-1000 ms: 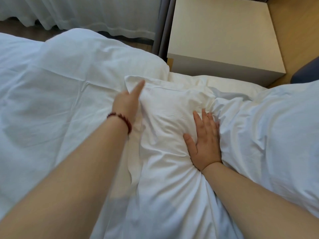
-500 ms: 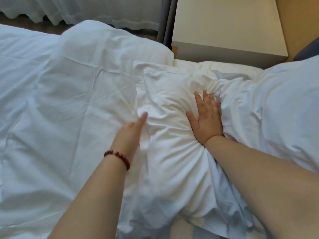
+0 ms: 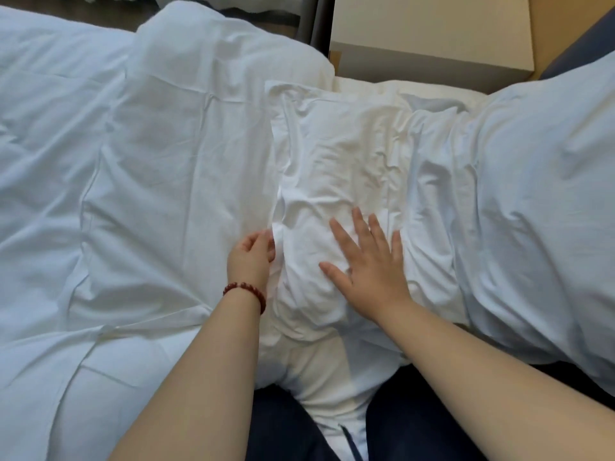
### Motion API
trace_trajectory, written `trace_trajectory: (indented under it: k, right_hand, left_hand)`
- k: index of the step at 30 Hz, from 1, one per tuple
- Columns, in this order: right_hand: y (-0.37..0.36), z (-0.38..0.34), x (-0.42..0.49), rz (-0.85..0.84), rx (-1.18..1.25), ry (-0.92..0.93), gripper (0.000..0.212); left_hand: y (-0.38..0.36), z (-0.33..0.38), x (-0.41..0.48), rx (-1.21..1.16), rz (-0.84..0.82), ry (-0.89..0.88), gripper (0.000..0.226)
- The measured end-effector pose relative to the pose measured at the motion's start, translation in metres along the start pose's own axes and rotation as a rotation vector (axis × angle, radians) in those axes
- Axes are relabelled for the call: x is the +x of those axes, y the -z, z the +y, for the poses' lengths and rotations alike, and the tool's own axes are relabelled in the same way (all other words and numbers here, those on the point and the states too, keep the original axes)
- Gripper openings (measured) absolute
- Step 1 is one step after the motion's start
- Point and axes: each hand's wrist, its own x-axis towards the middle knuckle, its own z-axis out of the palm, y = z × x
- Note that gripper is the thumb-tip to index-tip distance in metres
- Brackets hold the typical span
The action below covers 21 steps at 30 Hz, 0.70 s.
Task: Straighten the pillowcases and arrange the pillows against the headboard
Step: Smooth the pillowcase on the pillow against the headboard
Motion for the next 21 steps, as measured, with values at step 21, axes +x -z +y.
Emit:
trace_trajectory:
  k: [21]
  right_hand:
    - [-0.004, 0.001, -0.026, -0.033, -0.039, 0.029, 0.075]
  left_hand:
    - [0.074, -0.057, -0.035, 0.535, -0.21, 0.104, 0.022]
